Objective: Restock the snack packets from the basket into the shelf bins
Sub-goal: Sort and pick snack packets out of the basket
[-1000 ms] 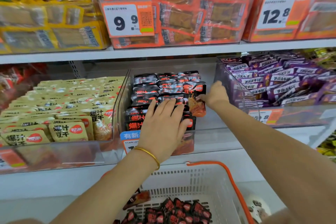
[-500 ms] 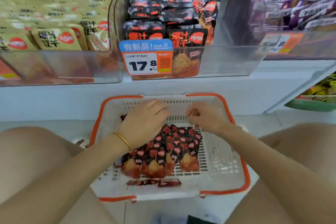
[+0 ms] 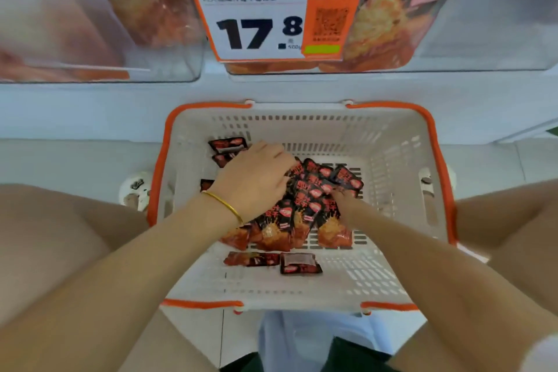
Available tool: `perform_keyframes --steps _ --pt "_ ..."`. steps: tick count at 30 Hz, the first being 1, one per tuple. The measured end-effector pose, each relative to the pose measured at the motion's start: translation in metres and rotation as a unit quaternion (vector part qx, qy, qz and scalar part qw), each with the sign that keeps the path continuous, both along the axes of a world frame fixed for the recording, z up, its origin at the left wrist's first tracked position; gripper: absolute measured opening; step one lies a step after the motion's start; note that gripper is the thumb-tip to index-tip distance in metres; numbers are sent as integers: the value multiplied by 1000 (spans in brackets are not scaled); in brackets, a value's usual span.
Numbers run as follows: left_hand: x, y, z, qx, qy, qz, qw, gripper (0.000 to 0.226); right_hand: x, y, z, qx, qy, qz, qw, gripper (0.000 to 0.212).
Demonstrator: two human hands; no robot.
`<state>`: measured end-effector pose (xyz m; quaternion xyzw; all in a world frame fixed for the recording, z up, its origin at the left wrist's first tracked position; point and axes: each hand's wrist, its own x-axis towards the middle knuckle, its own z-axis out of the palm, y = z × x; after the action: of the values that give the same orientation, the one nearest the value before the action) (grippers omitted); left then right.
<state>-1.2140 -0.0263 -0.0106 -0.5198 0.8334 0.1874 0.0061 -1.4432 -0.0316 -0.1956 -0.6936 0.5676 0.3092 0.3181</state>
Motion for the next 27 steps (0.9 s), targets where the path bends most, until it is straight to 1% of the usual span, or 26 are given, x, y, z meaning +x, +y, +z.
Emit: perform_keyframes --steps 4,6,7,8,10,11,13,14,15,17,19,20,22,23,25,26,27 --pt "4 -1 -8 25 -10 15 1000 32 6 6 -1 -16 44 30 998 48" --pt "3 0 -10 41 -21 17 999 32 5 5 3 -10 57 47 997 51" --pt "2 1 -10 51 -23 20 998 32 4 2 8 -7 63 58 996 49" --pt "0 0 -9 60 -22 23 998 33 3 -3 16 1 69 78 995 40" --pt "-6 1 -4 82 -9 29 996 33 1 -17 43 15 69 156 985 14" --pt "-9 2 0 96 1 35 995 33 1 -27 61 16 58 193 979 12" --pt "-17 6 10 128 21 48 990 37 1 -46 108 17 4 212 977 37" --pt "-21 8 15 141 29 47 988 40 0 -52 134 15 -40 184 982 41" --pt "-26 9 22 151 38 45 987 43 -2 -56 160 3 -90 148 985 38" --pt "-37 9 37 166 73 59 982 50 -8 -54 214 -31 -169 91 981 20" --pt "-46 9 55 164 137 94 972 46 -17 -45 257 -64 -249 43 965 8" --pt "-50 10 65 139 167 105 970 39 -21 -38 276 -81 -286 17 955 6" --pt "-57 12 85 65 213 103 969 19 -30 -25 301 -110 -360 -43 925 3" --pt "-60 13 97 40 231 103 967 11 -36 -18 309 -118 -402 -92 903 6" --pt "-64 15 122 1 255 108 961 14 -50 -6 318 -118 -487 -193 843 14" --pt "-66 14 134 -17 268 107 957 18 -55 -1 321 -117 -513 -222 821 18" --pt "-67 13 145 -35 284 105 952 19 -56 5 325 -119 -527 -234 808 21"
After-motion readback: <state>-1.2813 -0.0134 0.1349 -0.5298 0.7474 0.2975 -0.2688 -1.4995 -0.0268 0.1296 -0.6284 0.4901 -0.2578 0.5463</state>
